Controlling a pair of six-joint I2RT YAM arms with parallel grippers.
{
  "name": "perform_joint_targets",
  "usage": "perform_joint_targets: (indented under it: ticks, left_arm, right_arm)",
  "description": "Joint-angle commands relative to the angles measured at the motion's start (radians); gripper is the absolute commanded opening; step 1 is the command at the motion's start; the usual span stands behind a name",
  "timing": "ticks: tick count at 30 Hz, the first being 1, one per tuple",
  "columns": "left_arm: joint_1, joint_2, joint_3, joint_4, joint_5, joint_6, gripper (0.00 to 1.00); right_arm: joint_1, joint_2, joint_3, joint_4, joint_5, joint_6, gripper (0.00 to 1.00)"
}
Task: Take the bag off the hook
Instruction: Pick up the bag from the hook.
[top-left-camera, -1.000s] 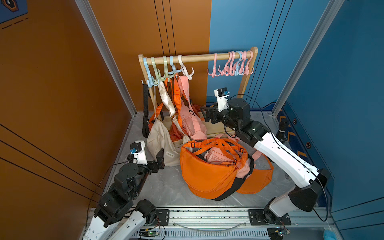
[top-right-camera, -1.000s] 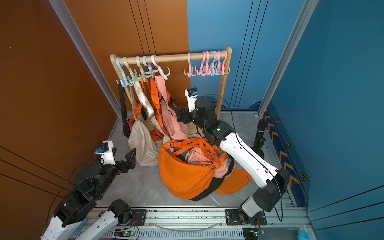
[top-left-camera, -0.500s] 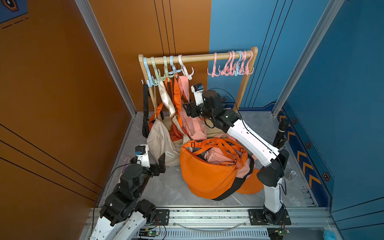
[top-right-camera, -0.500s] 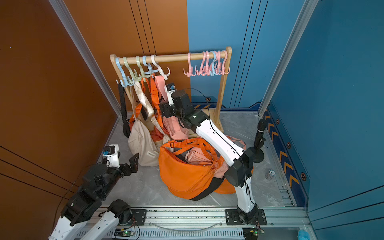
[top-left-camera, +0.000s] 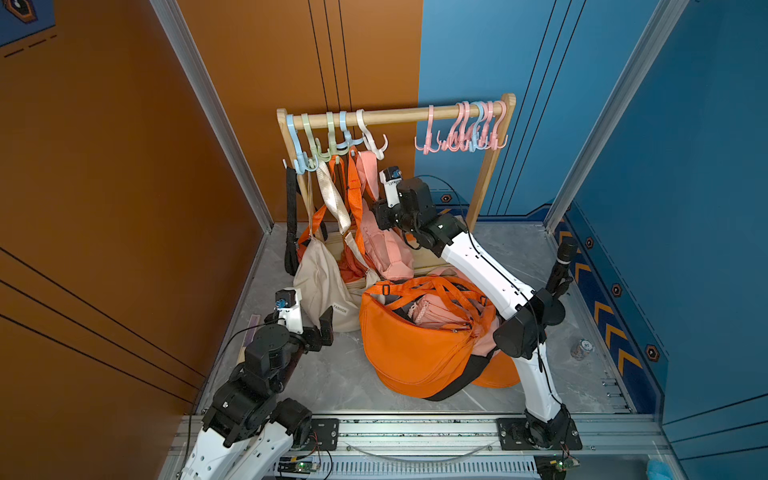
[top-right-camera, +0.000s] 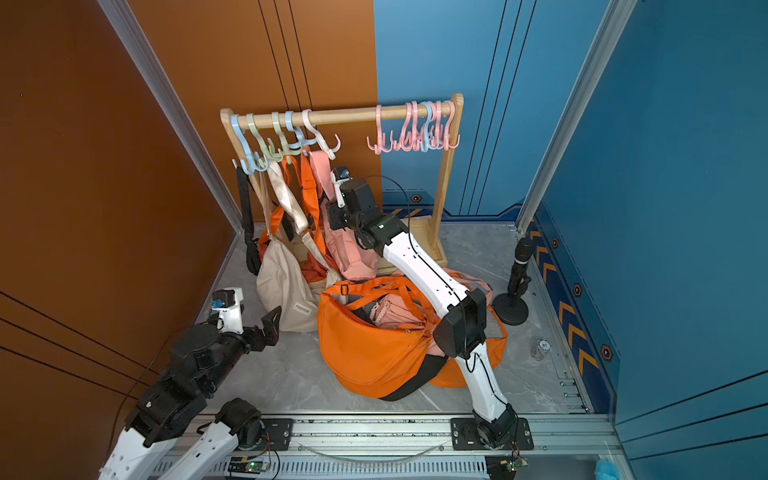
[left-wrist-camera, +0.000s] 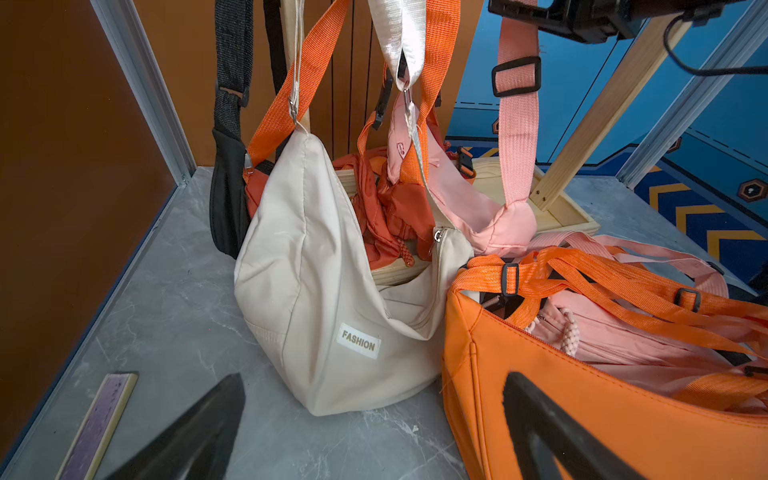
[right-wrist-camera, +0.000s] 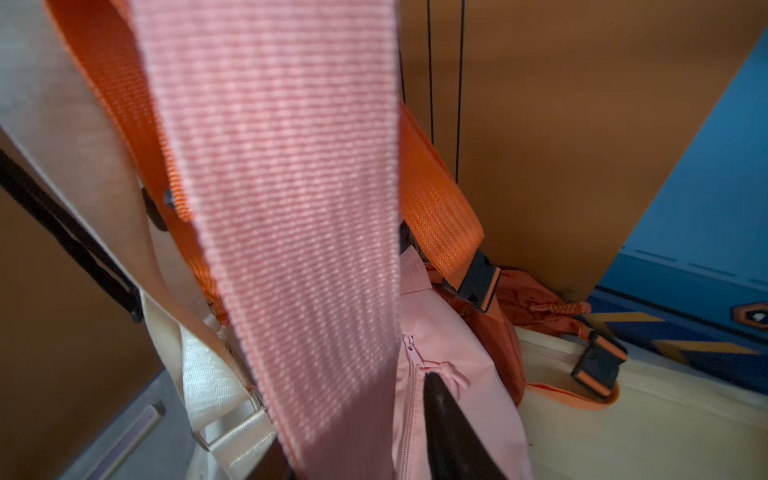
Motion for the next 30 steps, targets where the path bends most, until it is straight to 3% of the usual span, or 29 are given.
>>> perform_joint_targets:
  ticks: [1, 4, 10, 17, 18, 21, 23, 30]
  left_arm:
    - [-0.005, 0.012, -0.011, -0.013, -0.027, 0.022, 0.98]
    - [-0.005, 0.017, -0.011, -0.013, -0.041, 0.027, 0.98]
    - [-0.001, 0.011, -0.008, -0.013, -0.066, 0.026, 0.98]
    - [0.016, 0.012, 0.005, -0.002, -0.096, 0.036, 0.98]
    - [0.016, 0.023, 0.015, 0.0, -0.091, 0.042, 1.0]
    - [0.018, 0.072, 0.054, 0.029, -0.035, 0.08, 0.9]
    - [0.016, 0.116, 0.09, 0.049, -0.027, 0.093, 0.89]
    - [0.004, 0.281, 0.244, 0.141, -0.002, 0.143, 0.95]
  right_arm:
    - [0.002, 0.011, 0.043, 0.019, -0.013, 0.022, 0.21]
    - [-0.028, 0.008, 0.04, 0.015, -0.013, 0.022, 0.0]
    - [-0.048, -0.032, 0.001, 0.002, 0.001, 0.017, 0.0]
    - [-0.127, -0.104, -0.086, 0.018, -0.073, 0.053, 0.0]
    - [-0.142, -0.103, -0.097, 0.021, -0.086, 0.058, 0.0]
    - [-0.179, -0.155, -0.15, 0.055, -0.119, 0.076, 0.0]
    - [-0.2, -0.169, -0.174, 0.077, -0.145, 0.089, 0.0]
    - [-0.281, -0.228, -0.282, 0.129, -0.193, 0.139, 0.0]
